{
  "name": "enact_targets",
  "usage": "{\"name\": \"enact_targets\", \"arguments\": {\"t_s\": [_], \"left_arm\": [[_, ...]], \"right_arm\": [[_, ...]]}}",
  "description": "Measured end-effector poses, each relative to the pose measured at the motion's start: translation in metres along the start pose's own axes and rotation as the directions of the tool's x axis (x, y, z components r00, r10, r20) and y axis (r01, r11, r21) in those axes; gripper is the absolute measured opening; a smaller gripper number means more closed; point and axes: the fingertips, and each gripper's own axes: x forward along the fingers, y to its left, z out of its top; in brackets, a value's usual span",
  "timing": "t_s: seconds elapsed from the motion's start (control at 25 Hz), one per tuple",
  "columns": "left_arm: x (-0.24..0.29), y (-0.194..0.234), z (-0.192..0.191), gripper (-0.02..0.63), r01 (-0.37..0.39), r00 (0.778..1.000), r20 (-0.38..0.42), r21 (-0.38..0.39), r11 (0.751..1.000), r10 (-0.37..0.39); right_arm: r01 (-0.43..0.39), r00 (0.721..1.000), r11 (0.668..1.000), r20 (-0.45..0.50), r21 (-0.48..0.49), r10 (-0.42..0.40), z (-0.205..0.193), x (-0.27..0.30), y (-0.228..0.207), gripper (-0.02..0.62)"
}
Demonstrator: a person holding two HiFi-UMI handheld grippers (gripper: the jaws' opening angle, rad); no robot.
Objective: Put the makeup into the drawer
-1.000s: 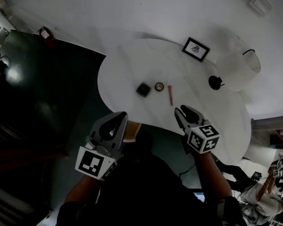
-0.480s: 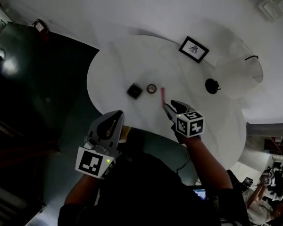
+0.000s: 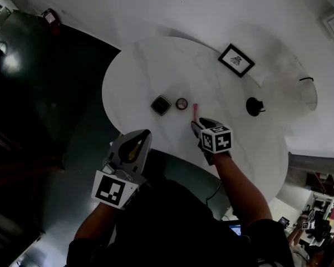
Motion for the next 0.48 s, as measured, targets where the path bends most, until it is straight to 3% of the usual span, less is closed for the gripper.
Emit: {"name": "enact_targets", "arguments": {"t_s": [0.48], "left_arm": [[-0.013, 0.007, -0.013, 0.011, -0.021, 0.999, -0.034, -0.022, 1.0, 0.02]], "right_arm": [[0.037, 0.997, 0.997, -0.075, 0.067, -0.032, -0.012, 0.026, -0.013, 0.132]]}}
